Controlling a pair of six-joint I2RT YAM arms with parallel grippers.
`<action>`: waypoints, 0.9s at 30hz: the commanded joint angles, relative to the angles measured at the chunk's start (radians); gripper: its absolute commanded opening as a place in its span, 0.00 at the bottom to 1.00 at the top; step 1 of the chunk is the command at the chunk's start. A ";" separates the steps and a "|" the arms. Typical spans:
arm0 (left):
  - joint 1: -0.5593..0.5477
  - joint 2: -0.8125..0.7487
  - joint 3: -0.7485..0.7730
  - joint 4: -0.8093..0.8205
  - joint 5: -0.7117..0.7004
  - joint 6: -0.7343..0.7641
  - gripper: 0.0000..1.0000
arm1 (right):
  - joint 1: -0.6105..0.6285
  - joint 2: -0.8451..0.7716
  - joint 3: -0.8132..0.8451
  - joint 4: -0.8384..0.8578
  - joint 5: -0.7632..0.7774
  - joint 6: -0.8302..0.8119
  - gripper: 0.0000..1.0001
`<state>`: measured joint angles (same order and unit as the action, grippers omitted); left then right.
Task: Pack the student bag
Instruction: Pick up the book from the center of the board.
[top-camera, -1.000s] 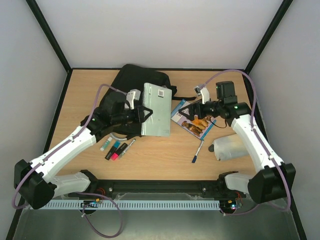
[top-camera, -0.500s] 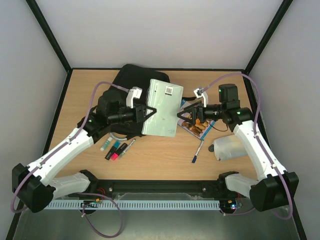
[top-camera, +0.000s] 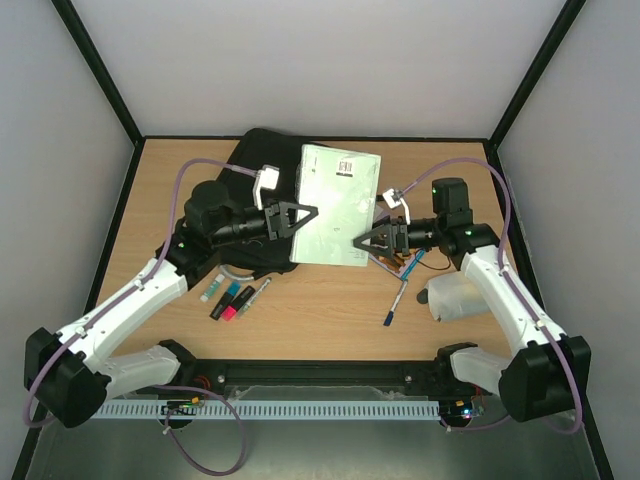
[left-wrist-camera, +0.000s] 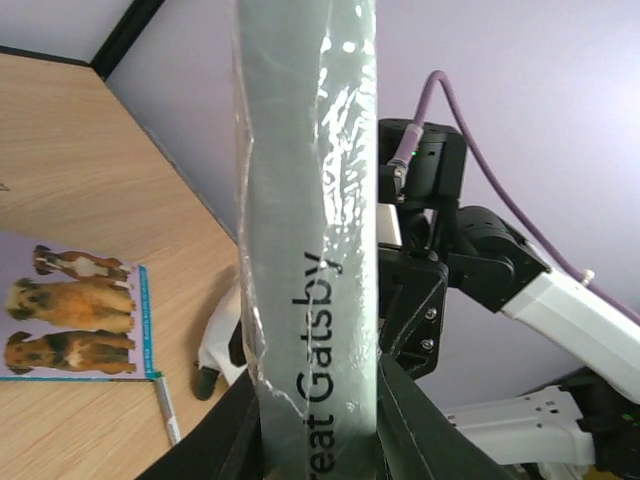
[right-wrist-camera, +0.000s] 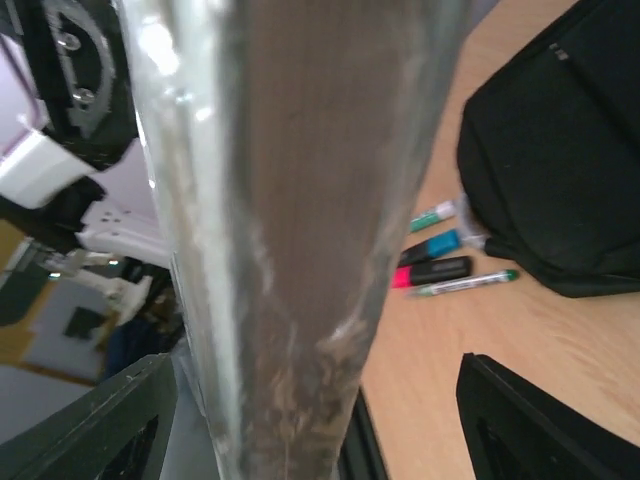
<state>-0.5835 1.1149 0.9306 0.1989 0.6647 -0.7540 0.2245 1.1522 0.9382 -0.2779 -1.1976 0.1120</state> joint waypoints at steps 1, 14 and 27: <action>0.005 0.000 -0.015 0.278 0.059 -0.095 0.03 | 0.001 0.021 0.043 -0.007 -0.169 -0.016 0.74; 0.005 0.032 -0.082 0.390 0.019 -0.152 0.02 | 0.000 0.040 0.100 0.010 -0.126 0.086 0.56; 0.015 0.059 -0.104 0.264 -0.067 -0.092 0.52 | 0.000 0.013 0.093 0.043 -0.118 0.148 0.15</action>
<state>-0.5819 1.1629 0.8162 0.4690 0.6724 -0.8997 0.2222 1.1912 1.0042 -0.2573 -1.3163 0.2489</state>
